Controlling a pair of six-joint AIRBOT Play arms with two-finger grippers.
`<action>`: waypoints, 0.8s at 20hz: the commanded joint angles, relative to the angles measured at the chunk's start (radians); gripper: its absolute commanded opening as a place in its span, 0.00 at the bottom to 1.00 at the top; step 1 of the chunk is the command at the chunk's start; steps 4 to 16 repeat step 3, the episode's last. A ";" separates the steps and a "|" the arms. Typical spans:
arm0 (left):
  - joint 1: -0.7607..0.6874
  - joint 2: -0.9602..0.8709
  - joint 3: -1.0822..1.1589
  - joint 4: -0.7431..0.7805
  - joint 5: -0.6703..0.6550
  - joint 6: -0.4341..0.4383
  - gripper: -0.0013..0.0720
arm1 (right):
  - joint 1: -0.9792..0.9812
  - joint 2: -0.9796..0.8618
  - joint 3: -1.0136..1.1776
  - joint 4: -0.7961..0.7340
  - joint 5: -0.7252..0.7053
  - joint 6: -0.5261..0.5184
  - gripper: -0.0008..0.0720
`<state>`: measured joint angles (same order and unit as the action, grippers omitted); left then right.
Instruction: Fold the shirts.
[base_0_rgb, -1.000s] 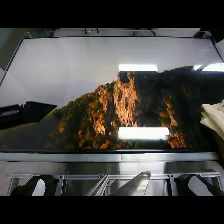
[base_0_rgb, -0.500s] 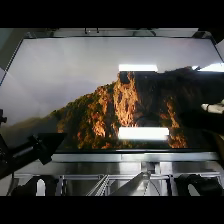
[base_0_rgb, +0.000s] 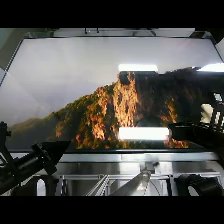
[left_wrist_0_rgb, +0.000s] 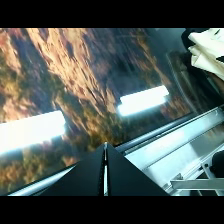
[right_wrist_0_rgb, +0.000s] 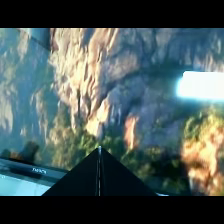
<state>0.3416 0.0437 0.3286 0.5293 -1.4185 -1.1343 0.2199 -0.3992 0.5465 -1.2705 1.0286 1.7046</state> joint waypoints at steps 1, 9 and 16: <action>0.000 0.007 -0.002 0.000 0.004 -0.005 0.06 | 0.004 0.004 -0.006 0.000 -0.008 0.000 0.04; 0.000 0.007 -0.002 0.001 0.004 -0.005 0.06 | 0.004 0.004 -0.006 0.000 -0.007 0.000 0.04; 0.000 0.007 -0.002 0.001 0.004 -0.005 0.06 | 0.004 0.004 -0.006 0.000 -0.007 0.000 0.04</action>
